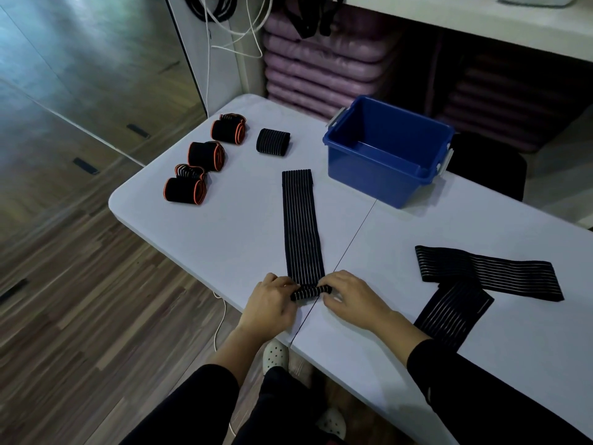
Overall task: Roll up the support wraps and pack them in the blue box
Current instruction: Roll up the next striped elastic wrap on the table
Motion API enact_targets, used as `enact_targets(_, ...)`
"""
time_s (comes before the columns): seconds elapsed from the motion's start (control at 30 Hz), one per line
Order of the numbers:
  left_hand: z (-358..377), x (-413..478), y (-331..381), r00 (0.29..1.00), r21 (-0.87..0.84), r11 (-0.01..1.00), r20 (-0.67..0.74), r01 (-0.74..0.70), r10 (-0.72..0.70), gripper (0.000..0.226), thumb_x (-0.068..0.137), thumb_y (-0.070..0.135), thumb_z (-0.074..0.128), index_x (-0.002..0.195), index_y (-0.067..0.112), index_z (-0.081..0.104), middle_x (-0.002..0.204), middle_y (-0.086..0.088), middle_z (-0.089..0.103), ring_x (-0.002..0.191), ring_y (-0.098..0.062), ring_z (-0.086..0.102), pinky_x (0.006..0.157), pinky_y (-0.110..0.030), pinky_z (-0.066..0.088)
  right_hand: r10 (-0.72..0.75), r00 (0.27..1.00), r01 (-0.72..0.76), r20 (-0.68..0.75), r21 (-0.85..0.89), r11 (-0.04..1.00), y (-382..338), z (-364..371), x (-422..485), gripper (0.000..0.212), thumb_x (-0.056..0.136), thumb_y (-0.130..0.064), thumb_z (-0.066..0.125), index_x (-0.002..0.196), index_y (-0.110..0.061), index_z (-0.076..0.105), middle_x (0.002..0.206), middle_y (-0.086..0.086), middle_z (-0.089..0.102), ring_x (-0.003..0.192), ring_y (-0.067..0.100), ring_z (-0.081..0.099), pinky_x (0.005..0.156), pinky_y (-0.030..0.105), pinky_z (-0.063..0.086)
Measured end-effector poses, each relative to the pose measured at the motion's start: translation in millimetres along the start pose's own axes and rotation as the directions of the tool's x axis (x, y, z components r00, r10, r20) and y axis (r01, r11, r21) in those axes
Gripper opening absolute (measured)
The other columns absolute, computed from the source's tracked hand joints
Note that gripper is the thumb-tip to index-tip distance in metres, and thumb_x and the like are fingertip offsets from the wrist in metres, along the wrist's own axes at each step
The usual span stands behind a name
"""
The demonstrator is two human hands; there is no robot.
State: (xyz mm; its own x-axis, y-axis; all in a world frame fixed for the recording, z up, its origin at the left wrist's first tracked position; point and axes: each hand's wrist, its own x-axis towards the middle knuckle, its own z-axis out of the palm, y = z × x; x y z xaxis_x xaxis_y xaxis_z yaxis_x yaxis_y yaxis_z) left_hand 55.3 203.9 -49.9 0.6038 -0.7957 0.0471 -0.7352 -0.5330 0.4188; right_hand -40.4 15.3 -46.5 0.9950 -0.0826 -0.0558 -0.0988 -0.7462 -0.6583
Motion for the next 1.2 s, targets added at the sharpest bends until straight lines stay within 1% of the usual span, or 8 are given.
enact_targets(0.13,-9.1,8.3,11.9,0.882,-0.506,0.730,0.162,0.459,-0.442,0.013,0.087,0.015,0.053,0.088,0.014,0.066,0.071,-0.002,0.061,0.075,-0.018,0.050,0.059,-0.026,0.038,0.208,0.978,-0.204,0.010,0.238,0.950,-10.8,1.5,5.1,0.017,0.094,-0.029,0.050,0.109,-0.021,0.052,0.078,-0.001,0.058,0.072,0.013,0.053,0.069,0.028,0.044)
enact_targets(0.27,-4.0,10.4,20.5,0.758,-0.573,0.552,0.205,0.606,-0.619,0.008,0.088,0.017,0.057,0.091,0.012,0.063,0.074,0.001,0.063,0.066,-0.011,0.055,0.055,-0.015,0.038,0.311,0.950,-0.297,-0.021,0.241,0.924,-15.1,13.2,6.8,0.026,0.095,-0.026,0.050,0.118,-0.017,0.046,0.068,0.003,0.053,0.064,0.018,0.052,0.065,0.036,0.047)
enact_targets(0.5,4.9,7.1,24.3,0.782,-0.454,0.684,0.047,0.571,-0.622,0.032,0.087,0.016,0.059,0.116,0.008,0.049,0.092,-0.006,0.059,0.080,-0.021,0.057,0.071,-0.031,0.044,0.304,0.940,-0.267,-0.155,0.222,0.938,-12.9,18.9,7.7,0.037,0.089,-0.026,0.060,0.123,-0.018,0.049,0.093,-0.002,0.052,0.080,0.012,0.051,0.075,0.027,0.046)
enact_targets(0.67,4.4,2.3,4.7,0.978,-0.120,0.976,-0.081,0.184,-0.194,0.030,0.086,0.016,0.062,0.115,0.010,0.059,0.109,-0.007,0.055,0.095,-0.026,0.055,0.075,-0.037,0.052,-0.023,0.997,0.021,-0.076,-0.029,0.999,-2.5,9.2,0.0,0.040,0.084,-0.035,0.066,0.121,-0.021,0.060,0.122,-0.003,0.052,0.113,0.012,0.045,0.094,0.027,0.040)
enact_targets(0.83,-1.5,-1.0,-16.8,0.995,0.045,0.999,0.100,0.001,-0.006,0.063,0.079,0.053,0.054,0.130,0.015,0.053,0.129,-0.003,0.053,0.105,-0.024,0.052,0.087,-0.038,0.050,-0.105,0.994,0.108,0.023,-0.184,0.977,9.6,5.6,3.6,0.056,0.075,-0.034,0.074,0.124,-0.015,0.058,0.129,0.004,0.055,0.117,0.021,0.049,0.097,0.034,0.041)
enact_targets(0.93,-2.2,1.3,-17.4,0.996,0.072,0.997,0.087,-0.038,0.032,0.054,0.076,0.026,0.062,0.128,0.014,0.054,0.128,-0.004,0.056,0.101,-0.028,0.055,0.081,-0.043,0.052,-0.088,0.994,0.081,-0.064,-0.113,0.990,4.0,6.5,7.5,0.037,0.080,-0.022,0.066,0.116,-0.013,0.062,0.118,0.000,0.061,0.109,0.016,0.051,0.093,0.027,0.042)
enact_targets(1.07,-8.9,8.9,-6.3,0.979,-0.239,0.950,0.030,0.202,-0.201,0.035,0.084,0.019,0.057,0.119,0.015,0.059,0.107,-0.002,0.067,0.099,-0.022,0.051,0.079,-0.033,0.047,0.151,0.986,-0.140,-0.074,0.131,0.981,-5.3,5.0,11.7,0.021,0.088,-0.025,0.057,0.109,-0.019,0.059,0.096,-0.006,0.061,0.095,0.011,0.051,0.080,0.025,0.041)
enact_targets(1.2,-12.6,20.1,2.5,0.839,-0.486,0.692,0.198,0.534,-0.507,0.025,0.090,0.025,0.057,0.111,0.012,0.058,0.083,-0.004,0.067,0.084,-0.021,0.062,0.078,-0.034,0.051,0.335,0.940,-0.310,-0.059,0.259,0.915,-12.7,6.8,18.1,0.024,0.093,-0.029,0.052,0.112,-0.015,0.052,0.080,0.000,0.060,0.079,0.018,0.058,0.074,0.033,0.047)
